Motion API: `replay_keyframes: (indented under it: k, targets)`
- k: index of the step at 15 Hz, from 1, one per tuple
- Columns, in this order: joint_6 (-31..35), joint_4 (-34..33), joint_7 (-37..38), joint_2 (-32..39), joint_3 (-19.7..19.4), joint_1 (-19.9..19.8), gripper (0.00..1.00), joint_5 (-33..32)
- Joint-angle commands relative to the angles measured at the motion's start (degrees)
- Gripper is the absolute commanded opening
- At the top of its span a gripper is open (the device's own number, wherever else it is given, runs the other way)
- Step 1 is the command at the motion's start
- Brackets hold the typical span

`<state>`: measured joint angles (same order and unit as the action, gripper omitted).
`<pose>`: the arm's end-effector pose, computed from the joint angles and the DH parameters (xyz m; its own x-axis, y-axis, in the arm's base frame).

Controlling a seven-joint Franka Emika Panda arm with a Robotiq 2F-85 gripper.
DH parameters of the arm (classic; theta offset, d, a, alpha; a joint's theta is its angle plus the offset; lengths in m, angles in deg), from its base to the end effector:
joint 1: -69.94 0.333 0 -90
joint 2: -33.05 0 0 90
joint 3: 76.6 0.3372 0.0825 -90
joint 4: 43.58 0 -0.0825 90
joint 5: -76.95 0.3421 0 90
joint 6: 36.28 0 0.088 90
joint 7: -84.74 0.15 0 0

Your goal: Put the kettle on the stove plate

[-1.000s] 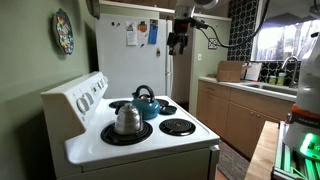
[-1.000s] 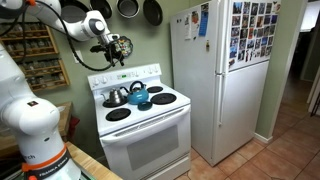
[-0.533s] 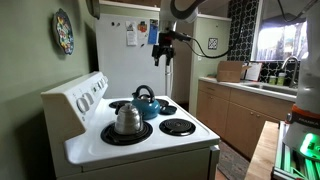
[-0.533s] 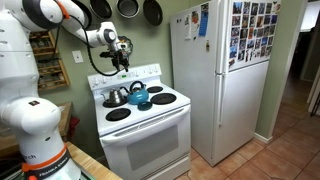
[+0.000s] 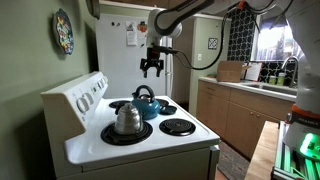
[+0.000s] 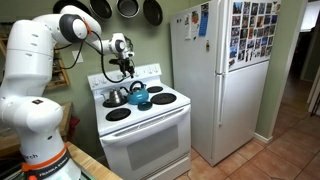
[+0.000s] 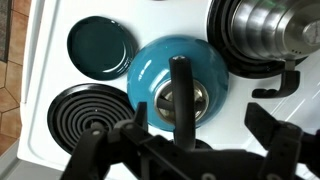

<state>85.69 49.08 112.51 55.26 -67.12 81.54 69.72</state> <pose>0.6189 0.2140 0.4099 0.9877 -0.0731 0.1381 -0.0720 -0.9973 -0.0134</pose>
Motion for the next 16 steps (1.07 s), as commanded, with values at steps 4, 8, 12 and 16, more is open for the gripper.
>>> replay_keyframes:
  k: [4, 8, 12, 16]
  targets:
    - [-0.65, -9.11, 0.38, 8.35, -4.18, 3.04, 1.00, 0.97]
    - [-0.22, -8.48, -1.34, 7.98, -4.39, 3.14, 1.00, 1.83]
    - [-0.40, -9.03, -1.53, 8.33, -4.38, 3.21, 1.00, 2.02]
    - [-1.03, -11.15, -2.91, 10.27, -4.14, 2.95, 1.00, 2.84]
